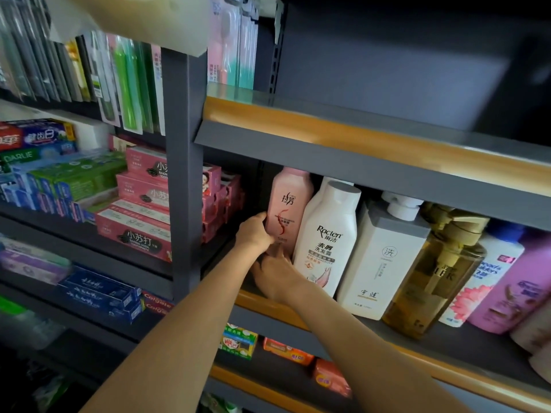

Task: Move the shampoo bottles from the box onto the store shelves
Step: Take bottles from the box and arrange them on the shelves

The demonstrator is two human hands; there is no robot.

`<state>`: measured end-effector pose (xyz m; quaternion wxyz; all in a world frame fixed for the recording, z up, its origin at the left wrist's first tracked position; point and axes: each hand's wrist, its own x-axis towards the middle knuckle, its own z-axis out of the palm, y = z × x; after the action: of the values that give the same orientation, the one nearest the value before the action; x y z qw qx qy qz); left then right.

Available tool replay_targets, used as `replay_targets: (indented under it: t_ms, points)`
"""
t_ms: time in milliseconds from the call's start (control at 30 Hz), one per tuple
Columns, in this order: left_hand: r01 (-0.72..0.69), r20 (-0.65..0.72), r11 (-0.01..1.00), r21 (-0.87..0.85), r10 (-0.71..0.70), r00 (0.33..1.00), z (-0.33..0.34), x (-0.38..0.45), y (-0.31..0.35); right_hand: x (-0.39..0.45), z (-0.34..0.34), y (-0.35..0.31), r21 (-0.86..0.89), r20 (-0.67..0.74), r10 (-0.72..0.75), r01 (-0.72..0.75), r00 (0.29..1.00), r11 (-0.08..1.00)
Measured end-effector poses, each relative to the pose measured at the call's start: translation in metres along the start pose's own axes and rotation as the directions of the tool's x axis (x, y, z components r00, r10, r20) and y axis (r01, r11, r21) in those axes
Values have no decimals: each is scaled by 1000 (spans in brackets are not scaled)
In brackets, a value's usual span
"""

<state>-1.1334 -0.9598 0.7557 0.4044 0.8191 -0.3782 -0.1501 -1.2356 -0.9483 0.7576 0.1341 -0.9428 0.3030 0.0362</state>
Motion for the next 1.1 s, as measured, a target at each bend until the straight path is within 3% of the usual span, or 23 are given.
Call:
replay_targets:
  t_ms: [133, 200, 267, 333, 400, 467, 533, 600, 667, 733, 800, 900, 1000, 1100]
  points:
    - [-20, -49, 999, 37, 22, 999, 3, -6, -1, 11, 14, 6, -11, 7, 11, -11, 1000, 1000]
    - [-73, -172, 995, 65, 83, 982, 1, -26, -3, 6, 20, 12, 24, -86, -15, 17, 996, 1000]
    - [-203, -324, 976, 79, 218, 921, 1, -55, -6, -10, 25, 17, 29, -208, -131, 140, 969, 990]
    - [-383, -416, 920, 86, 382, 825, 3, -88, -14, -33, 29, 22, -39, -410, -307, 320, 859, 947]
    - [-524, -399, 847, 96, 514, 759, 9, -128, -26, -61, 39, 25, -80, -576, -376, 407, 726, 910]
    - [-586, -350, 803, 108, 583, 733, 16, -164, -40, -92, 55, 30, -123, -660, -425, 469, 619, 874]
    - [-611, -272, 783, 119, 617, 738, 28, -197, -59, -117, 75, 41, -131, -655, -457, 506, 601, 853]
    - [-620, -144, 774, 126, 633, 761, 46, -228, -83, -136, 105, 57, -81, -592, -447, 503, 670, 861]
    - [-592, 36, 792, 149, 594, 804, 73, -260, -120, -154, 151, 75, 42, -477, -348, 416, 807, 908]
    - [-534, 247, 800, 273, 478, 843, 99, -289, -163, -177, 206, 90, 192, -271, -180, 236, 946, 953]
    - [-498, 431, 775, 388, 325, 842, 118, -310, -198, -201, 254, 102, 268, -7, -70, 69, 998, 961]
    - [-481, 621, 699, 529, 68, 781, 132, -332, -226, -223, 298, 119, 191, 293, -31, -27, 956, 981]
    - [-517, 662, 607, 604, -21, 749, 147, -343, -252, -224, 338, 133, 68, 470, 69, -114, 880, 991]
    - [-429, 672, 693, 579, -108, 733, 179, -356, -296, -216, 398, 138, -13, 595, 137, -160, 792, 987]
